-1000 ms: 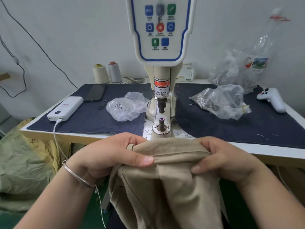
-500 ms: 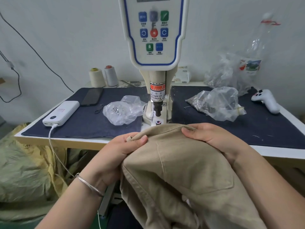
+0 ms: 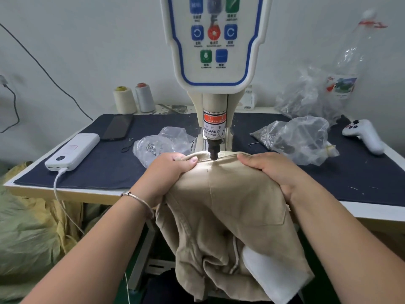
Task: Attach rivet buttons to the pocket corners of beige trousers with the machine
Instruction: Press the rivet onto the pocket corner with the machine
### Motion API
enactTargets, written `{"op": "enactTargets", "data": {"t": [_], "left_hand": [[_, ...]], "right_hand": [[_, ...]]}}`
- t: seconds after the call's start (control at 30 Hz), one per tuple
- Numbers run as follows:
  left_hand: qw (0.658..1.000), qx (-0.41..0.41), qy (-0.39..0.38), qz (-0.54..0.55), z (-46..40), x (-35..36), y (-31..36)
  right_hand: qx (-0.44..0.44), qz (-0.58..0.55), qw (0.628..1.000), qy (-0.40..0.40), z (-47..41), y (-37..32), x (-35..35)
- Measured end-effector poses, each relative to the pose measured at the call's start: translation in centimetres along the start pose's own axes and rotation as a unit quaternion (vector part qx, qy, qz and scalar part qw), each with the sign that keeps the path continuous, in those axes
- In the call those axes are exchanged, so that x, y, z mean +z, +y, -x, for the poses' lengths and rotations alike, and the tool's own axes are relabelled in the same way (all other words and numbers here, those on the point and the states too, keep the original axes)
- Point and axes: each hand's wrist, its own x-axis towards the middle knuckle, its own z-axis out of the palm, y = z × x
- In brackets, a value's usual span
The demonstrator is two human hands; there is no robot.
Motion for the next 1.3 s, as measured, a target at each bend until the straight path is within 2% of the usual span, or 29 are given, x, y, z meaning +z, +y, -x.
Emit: {"op": "enactTargets", "data": {"t": [0.2, 0.43, 0.7, 1.07, 1.3], "left_hand": [[0.997, 0.032, 0.03, -0.067, -2.0, 0.9, -0.2], [0.989, 0.067, 0.044, -0.123, -2.5, 1.6, -1.1], [0.989, 0.081, 0.047, -0.114, -2.8, 1.3, -2.1], [0.995, 0.067, 0.046, -0.066, -3.1, 2.0, -2.8], [0.997, 0.065, 0.01, -0.029, -2.9, 1.5, -3.0]], "right_hand": [[-0.032, 0.023, 0.999, 0.029, -1.6, 0.5, -0.3], [-0.031, 0.041, 0.999, 0.003, -2.0, 1.9, -0.8], [-0.056, 0.066, 0.996, -0.02, -2.9, 2.8, -1.2], [-0.061, 0.07, 0.996, 0.004, -3.5, 2.9, -1.2], [-0.056, 0.091, 0.994, -0.011, -3.7, 3.0, -1.5]]}}
